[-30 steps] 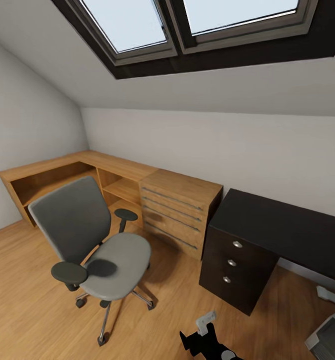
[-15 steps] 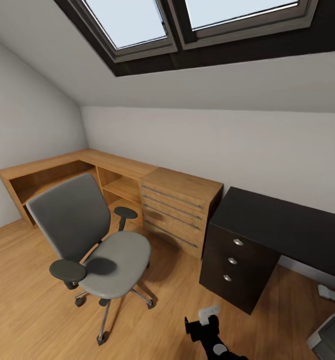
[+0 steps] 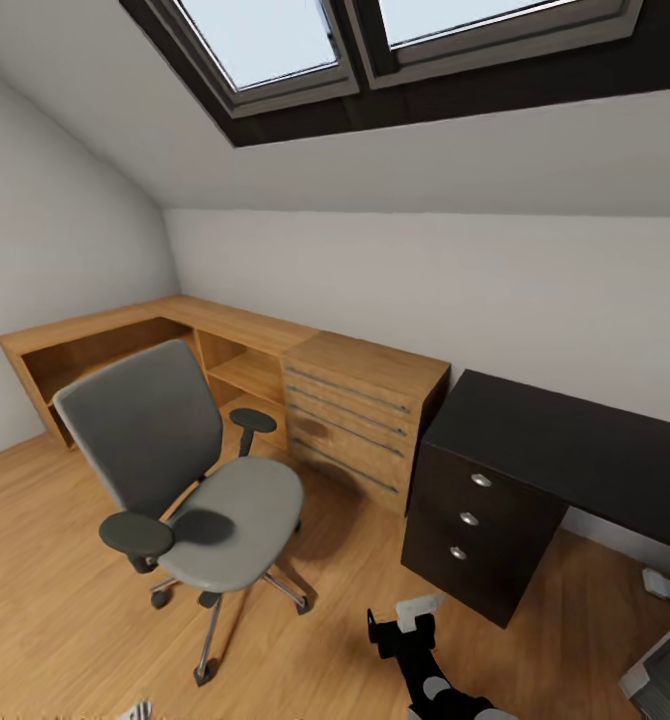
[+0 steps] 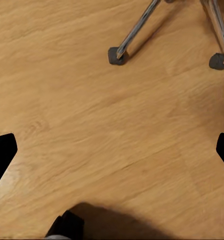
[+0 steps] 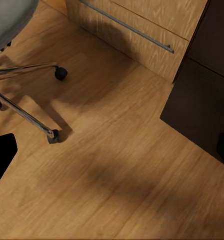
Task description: In the bedroom, organize the workspace by keeping the computer under the desk, ensuring the monitor is on the desk, placing the keyboard on the desk next to the monitor, placing the mouse on the desk next to the keyboard, moving the folder from the swivel chair onto the desk next to the mouse, stacking the notebook on top of the folder with the pen on top of the notebook, and positioning the swivel chair next to the desk.
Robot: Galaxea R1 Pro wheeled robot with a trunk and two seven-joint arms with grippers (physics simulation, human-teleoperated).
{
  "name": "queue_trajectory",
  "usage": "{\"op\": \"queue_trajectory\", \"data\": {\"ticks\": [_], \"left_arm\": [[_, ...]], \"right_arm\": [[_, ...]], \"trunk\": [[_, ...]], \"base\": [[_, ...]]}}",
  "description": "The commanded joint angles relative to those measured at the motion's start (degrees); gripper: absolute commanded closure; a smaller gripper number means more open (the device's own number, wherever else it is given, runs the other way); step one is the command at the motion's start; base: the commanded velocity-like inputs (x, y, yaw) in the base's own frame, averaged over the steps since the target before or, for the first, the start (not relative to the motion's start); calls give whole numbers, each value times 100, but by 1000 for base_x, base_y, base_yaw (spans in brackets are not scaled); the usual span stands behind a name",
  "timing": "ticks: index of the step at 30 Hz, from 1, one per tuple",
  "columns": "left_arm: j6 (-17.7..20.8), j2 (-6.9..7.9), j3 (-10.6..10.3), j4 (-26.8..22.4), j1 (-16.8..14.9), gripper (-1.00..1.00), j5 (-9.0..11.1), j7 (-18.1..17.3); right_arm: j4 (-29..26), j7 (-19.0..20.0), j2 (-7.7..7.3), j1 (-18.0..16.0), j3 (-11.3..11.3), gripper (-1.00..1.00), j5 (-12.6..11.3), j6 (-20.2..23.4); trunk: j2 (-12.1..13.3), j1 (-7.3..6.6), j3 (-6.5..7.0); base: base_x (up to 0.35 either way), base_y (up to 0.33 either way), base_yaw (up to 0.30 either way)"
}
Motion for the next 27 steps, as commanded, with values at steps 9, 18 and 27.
{"op": "queue_trajectory", "data": {"ticks": [9, 18, 27], "left_arm": [[-43, 3, 22, 151, -5, -100, 176, -37], [-49, 12, 22, 383, -5, -100, 175, -43], [-57, 8, 13, 411, -5, -100, 173, -44]], "right_arm": [[56, -187, 0, -6, -448, -100, 70, -145], [56, -188, 0, -6, -545, -100, 70, -162], [56, -182, 0, -4, -547, -100, 70, -163]], "trunk": [[-366, 198, -201], [-727, 396, -387], [-1088, 594, -578]], "base": [[0, 0, 238], [14, 218, 171], [79, 292, 103]]}}
